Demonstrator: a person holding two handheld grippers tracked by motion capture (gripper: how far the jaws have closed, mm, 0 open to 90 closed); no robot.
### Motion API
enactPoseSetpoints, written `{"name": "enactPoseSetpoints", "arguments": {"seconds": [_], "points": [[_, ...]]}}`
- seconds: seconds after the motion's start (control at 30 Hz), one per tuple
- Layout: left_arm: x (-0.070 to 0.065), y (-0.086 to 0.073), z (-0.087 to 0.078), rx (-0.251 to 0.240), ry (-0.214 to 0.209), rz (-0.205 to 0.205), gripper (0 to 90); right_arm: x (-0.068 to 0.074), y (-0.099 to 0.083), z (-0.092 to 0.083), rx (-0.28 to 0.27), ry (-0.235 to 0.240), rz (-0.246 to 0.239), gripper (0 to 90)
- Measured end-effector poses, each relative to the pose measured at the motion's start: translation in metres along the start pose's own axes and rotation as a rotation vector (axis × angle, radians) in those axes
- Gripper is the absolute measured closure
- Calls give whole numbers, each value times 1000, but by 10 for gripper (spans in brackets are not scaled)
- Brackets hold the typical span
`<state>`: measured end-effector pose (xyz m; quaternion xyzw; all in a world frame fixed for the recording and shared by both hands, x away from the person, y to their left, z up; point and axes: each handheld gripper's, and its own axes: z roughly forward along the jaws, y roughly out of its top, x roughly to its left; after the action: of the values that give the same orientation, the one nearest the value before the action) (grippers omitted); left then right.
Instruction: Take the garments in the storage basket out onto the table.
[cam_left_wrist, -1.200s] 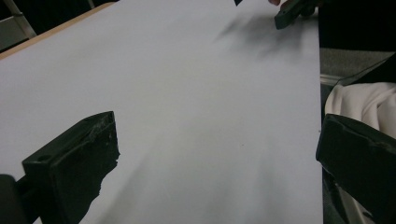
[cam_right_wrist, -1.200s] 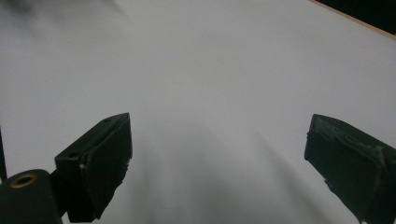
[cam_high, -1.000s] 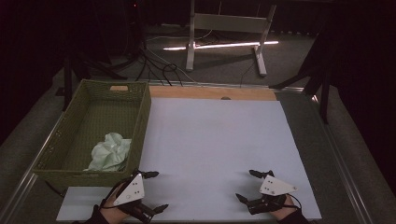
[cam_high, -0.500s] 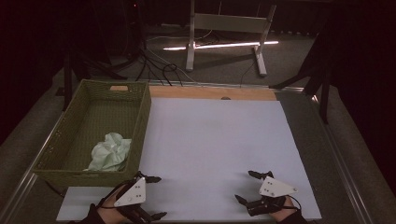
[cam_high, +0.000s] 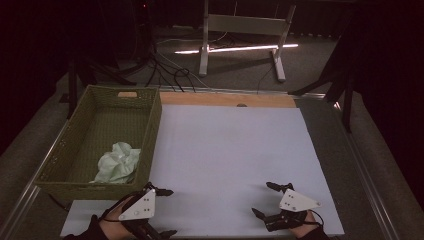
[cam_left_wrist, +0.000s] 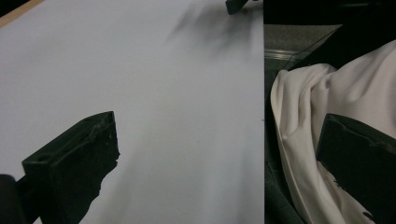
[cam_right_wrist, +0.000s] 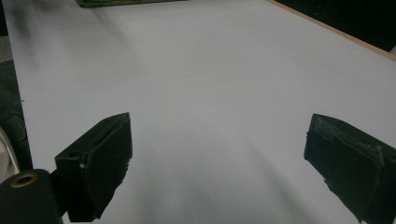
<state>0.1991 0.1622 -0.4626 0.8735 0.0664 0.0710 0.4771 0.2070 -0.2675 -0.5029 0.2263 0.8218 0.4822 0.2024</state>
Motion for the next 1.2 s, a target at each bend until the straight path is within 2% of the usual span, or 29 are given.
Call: {"name": "enactPoseSetpoints", "arguments": {"seconds": [0.93,1.2], "points": [[14,35,-37,2,-14,35,1,0,3,-1,-21,-5,6,78],[21,45,-48,15,0,48,1,-1,3,-1,-21,-5,8,78]]}}
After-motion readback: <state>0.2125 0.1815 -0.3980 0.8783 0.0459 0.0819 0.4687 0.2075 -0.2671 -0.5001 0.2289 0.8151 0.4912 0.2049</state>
